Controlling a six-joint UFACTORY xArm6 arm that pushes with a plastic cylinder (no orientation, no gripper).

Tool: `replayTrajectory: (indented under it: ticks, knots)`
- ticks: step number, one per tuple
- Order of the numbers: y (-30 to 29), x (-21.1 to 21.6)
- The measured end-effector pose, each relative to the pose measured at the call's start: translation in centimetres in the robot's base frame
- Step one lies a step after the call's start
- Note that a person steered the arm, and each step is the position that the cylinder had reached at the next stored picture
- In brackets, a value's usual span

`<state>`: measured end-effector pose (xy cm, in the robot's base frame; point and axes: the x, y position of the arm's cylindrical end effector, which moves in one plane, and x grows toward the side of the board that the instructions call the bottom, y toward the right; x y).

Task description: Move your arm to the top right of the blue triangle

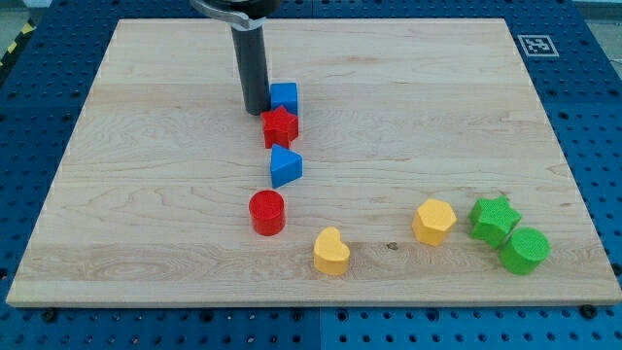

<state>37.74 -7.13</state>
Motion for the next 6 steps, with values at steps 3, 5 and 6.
replayTrajectory:
  ticks: [3, 5, 6]
  knots:
    - [2.1, -8.5]
    - [11.5, 2.1]
    - [11.5, 7.0]
